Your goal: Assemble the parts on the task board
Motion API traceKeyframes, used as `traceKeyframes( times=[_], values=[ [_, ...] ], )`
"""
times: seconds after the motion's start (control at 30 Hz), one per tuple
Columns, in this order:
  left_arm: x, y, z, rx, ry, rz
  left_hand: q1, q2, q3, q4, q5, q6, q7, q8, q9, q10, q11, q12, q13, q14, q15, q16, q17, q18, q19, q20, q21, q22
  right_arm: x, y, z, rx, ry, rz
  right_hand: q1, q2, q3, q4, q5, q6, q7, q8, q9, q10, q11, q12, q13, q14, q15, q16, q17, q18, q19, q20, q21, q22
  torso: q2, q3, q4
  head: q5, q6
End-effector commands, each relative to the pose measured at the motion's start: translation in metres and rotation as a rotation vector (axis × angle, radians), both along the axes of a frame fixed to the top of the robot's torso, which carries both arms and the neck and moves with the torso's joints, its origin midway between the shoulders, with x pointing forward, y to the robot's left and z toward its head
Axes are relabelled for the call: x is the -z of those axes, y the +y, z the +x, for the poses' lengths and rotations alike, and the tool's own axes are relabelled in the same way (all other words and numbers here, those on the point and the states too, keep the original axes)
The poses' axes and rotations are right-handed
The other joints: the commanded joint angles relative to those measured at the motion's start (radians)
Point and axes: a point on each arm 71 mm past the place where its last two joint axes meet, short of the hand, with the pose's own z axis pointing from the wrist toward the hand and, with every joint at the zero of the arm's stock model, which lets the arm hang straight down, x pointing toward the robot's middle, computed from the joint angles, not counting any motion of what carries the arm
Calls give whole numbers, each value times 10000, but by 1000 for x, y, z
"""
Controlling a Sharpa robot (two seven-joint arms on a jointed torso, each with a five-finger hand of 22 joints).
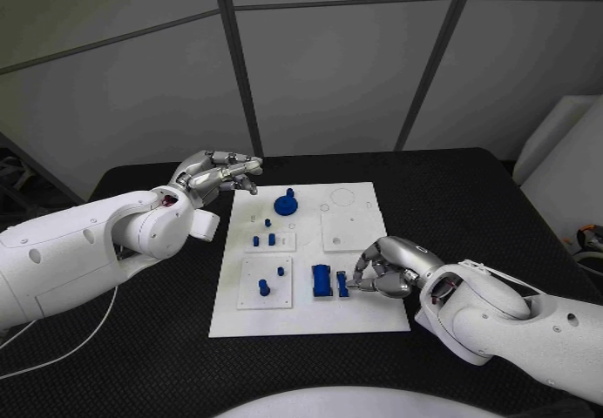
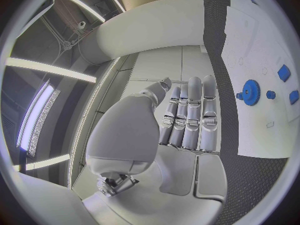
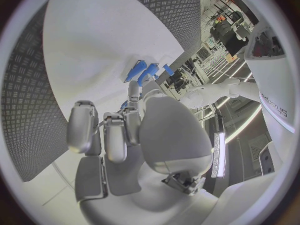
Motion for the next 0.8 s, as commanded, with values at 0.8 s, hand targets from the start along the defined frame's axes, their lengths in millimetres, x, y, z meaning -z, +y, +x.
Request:
traceKeyframes(
  times=[0.8],
  values=[
    [-1, 0, 0, 85, -45, -55, 1, 71, -60, 6, 26, -71, -14, -39, -5, -77, 11, 35, -13, -64, 10, -26, -13, -26, 44, 15, -60, -8, 8, 7, 3, -297, 406, -653, 52, -36, -55, 0, -17, 50, -38, 82, 16, 124, -6, -26, 973, 995, -66, 60, 2530, -103, 53, -1, 61, 298, 11, 9, 16, 23, -4]
  ],
)
